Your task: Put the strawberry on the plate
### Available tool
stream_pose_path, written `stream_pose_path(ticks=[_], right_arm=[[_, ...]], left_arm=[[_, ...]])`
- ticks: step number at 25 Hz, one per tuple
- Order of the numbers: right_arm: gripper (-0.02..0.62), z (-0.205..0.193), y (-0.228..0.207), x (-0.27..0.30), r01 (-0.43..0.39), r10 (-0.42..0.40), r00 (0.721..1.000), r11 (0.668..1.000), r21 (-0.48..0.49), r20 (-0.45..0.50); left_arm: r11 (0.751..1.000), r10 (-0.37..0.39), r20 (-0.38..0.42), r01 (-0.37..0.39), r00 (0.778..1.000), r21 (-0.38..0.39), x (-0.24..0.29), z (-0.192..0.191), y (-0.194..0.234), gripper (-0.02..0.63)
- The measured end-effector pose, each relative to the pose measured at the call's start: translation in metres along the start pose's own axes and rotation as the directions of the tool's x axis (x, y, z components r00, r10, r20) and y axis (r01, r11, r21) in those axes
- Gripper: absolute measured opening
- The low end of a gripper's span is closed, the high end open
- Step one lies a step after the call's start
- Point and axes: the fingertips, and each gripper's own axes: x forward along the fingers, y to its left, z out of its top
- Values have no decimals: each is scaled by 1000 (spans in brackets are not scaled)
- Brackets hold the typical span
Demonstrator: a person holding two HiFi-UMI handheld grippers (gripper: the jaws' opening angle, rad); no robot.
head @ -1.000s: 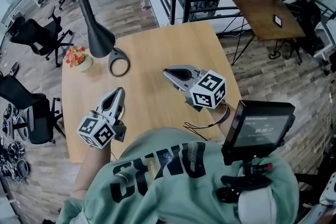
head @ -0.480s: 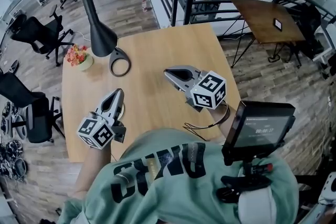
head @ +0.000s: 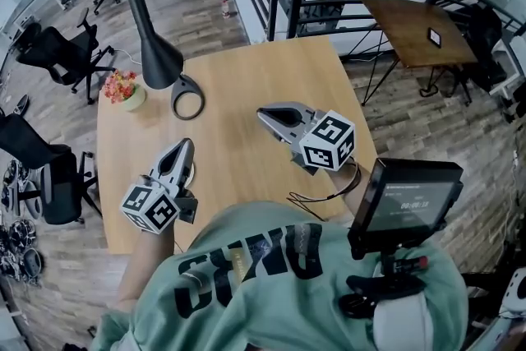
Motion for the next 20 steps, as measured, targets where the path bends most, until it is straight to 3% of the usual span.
stream_pose_path(ticks=[20], right_arm=[[5, 1, 2, 0, -9, 9, 1000, 1000, -4, 3]], left_arm=[[1000, -4, 1, 4, 1000, -4, -1, 0, -3, 2]])
